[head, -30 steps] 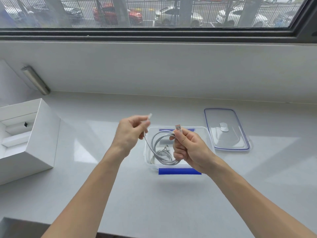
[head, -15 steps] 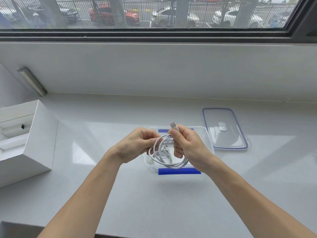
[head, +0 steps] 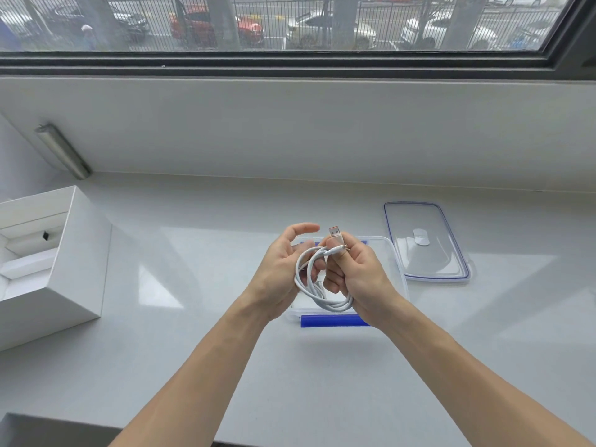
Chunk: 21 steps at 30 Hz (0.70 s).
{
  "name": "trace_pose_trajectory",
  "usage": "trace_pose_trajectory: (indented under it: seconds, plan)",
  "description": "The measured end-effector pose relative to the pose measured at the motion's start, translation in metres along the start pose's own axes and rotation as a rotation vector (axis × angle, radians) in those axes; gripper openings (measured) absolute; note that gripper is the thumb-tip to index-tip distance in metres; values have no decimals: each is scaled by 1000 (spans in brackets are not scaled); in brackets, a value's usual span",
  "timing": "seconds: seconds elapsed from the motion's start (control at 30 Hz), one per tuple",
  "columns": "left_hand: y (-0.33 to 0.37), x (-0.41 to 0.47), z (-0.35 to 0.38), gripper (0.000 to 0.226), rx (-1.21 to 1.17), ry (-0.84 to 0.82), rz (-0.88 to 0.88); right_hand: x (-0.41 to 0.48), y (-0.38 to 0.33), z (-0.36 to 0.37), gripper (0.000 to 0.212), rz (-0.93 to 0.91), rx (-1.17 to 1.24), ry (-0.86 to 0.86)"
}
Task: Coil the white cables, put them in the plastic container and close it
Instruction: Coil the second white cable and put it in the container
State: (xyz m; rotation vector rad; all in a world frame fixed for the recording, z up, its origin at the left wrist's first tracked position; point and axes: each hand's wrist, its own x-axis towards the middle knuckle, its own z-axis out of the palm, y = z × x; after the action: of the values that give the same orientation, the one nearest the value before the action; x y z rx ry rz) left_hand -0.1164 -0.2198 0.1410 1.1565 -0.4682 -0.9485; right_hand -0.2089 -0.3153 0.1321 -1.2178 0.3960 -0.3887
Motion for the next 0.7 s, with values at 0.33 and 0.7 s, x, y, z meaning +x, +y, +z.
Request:
trace_pose_trajectory:
  seconds: [0.33, 0.7]
  plan:
    - [-9, 4, -4, 12, 478, 229, 157, 7, 13, -10, 24, -107, -314, 274]
    - [-33, 20, -4, 14, 1236, 238, 957, 12, 28, -16, 27, -144, -514, 296]
